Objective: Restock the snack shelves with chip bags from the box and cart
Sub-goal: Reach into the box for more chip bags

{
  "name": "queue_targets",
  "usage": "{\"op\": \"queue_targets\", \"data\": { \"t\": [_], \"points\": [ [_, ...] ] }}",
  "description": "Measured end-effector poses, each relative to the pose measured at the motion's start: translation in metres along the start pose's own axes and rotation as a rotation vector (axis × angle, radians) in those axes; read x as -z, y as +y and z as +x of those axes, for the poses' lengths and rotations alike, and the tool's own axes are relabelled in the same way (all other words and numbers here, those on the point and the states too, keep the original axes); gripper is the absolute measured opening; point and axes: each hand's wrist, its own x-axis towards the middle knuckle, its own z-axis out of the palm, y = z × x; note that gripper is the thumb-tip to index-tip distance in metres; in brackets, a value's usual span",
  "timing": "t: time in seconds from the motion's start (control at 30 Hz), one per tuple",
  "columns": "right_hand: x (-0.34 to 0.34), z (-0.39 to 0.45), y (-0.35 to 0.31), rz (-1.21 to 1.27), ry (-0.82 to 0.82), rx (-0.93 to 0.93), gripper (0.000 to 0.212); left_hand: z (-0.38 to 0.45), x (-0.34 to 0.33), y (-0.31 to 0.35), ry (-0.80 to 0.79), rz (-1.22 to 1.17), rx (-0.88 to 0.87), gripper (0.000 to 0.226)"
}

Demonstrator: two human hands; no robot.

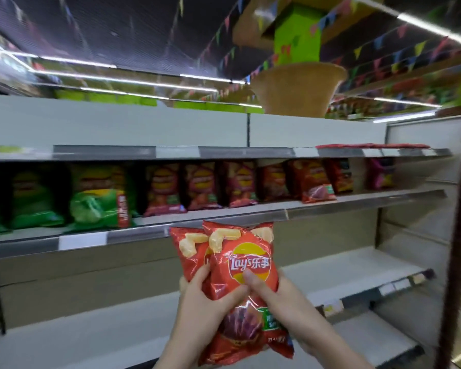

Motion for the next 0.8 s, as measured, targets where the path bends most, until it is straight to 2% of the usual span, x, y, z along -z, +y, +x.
{"op": "queue_targets", "data": {
  "t": [0.07,0.17,0.27,0.37,0.53,0.63,0.73,0.8],
  "points": [
    [-0.021,0.006,0.001,0.034,0.000,0.000,0.055,0.001,0.025,-0.001,-0.028,0.028,-0.007,0.092],
    [-0.031,0.017,0.000,0.058,0.020,0.000,0.045,0.009,0.058,0.000,-0.087,-0.034,-0.017,0.062],
    [-0.018,0.029,0.000,0.056,0.081,0.006,0.051,0.020,0.077,0.000,-0.077,-0.084,-0.072,0.036],
    [0.011,0.044,0.001,0.065,0.142,0.009,0.051,0.035,0.072,0.001,-0.084,-0.111,-0.072,0.031],
    [0.076,0.091,-0.003,0.054,0.217,0.013,0.057,0.083,0.028,0.008,-0.136,-0.154,-0.074,0.028],
    [0.122,0.139,0.001,0.071,0.266,-0.007,0.072,0.117,-0.009,0.015,-0.165,-0.151,-0.080,0.029],
    [0.172,0.194,0.005,0.109,0.371,-0.009,0.106,0.155,-0.054,0.021,-0.156,-0.162,-0.076,0.029],
    [0.203,0.228,0.002,0.110,0.418,0.034,0.112,0.178,-0.081,0.026,-0.160,-0.173,-0.066,0.028]
  ]
}}
